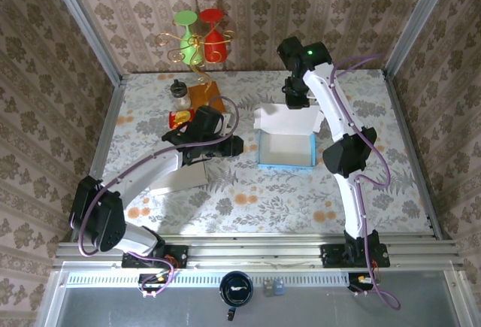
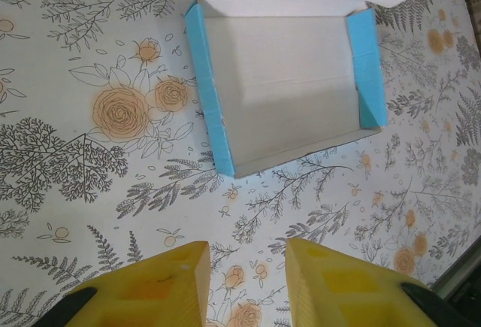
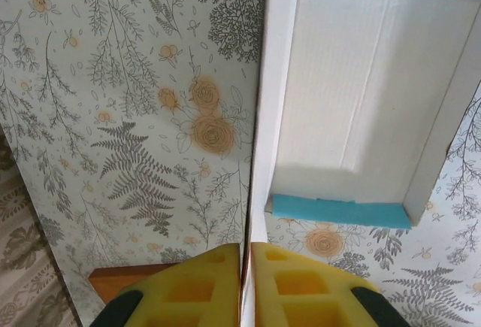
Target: Fold the paper box
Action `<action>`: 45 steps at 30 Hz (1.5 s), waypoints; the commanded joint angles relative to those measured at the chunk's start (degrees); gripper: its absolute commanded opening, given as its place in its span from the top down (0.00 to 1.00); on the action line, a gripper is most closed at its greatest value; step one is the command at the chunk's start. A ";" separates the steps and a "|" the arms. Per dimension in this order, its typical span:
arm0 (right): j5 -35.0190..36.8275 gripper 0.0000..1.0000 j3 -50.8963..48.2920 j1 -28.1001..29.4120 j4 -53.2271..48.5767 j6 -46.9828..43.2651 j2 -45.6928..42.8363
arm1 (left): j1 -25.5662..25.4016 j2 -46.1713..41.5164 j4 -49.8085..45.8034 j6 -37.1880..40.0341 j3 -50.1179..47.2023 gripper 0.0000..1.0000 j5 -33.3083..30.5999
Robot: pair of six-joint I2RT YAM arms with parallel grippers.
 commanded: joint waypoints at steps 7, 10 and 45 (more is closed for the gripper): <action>5.79 0.77 1.31 -0.57 1.60 -10.90 -4.36 | 1.08 2.43 0.13 2.69 2.64 0.67 0.31; 10.48 0.77 1.23 -1.57 7.27 -23.39 -8.25 | 1.40 3.55 -0.44 4.34 4.20 0.65 0.30; -24.06 0.52 -65.41 -22.59 49.78 -120.28 -30.82 | 5.35 31.40 0.22 25.55 31.23 0.55 2.23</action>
